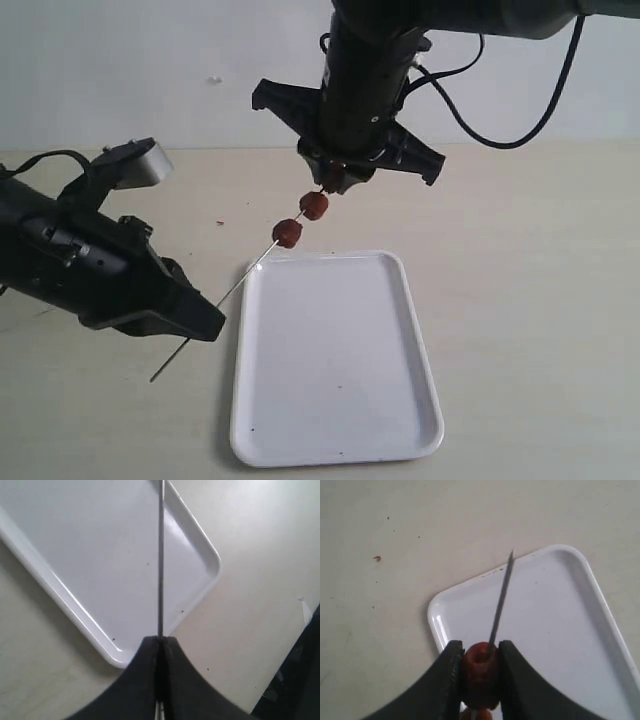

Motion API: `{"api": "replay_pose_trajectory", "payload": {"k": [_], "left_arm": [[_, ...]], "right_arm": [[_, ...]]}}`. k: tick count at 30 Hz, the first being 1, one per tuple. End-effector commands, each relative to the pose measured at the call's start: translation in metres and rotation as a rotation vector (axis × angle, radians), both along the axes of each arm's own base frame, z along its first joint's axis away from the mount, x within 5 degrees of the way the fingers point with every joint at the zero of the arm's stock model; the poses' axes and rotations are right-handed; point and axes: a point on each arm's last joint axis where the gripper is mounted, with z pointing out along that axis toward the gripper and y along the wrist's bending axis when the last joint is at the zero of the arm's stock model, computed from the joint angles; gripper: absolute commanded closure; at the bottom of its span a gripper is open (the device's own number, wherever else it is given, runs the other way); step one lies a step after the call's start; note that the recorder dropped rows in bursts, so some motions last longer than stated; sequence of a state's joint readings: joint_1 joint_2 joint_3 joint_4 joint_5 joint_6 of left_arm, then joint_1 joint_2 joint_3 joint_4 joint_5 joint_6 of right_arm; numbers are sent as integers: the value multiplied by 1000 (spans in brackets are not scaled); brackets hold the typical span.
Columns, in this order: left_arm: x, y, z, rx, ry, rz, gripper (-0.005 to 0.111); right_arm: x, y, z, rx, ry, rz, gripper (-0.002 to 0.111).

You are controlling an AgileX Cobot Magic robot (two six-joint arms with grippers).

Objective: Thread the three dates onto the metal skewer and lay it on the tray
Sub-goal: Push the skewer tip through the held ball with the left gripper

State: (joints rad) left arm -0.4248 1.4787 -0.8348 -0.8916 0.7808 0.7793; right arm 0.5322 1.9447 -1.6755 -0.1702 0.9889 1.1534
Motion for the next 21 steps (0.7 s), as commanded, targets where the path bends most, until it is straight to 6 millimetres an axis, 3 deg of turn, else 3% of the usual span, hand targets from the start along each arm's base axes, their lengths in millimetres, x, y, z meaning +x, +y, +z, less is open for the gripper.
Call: {"api": "replay_pose_trajectory", "payload": {"k": [1, 21], "left_arm": [[9, -5, 12, -37, -43, 23, 107], [9, -6, 15, -38, -53, 5, 107]], "right_arm": [[-11, 17, 6, 9, -8, 45, 84], [-16, 16, 5, -38, 28, 55, 84]]}}
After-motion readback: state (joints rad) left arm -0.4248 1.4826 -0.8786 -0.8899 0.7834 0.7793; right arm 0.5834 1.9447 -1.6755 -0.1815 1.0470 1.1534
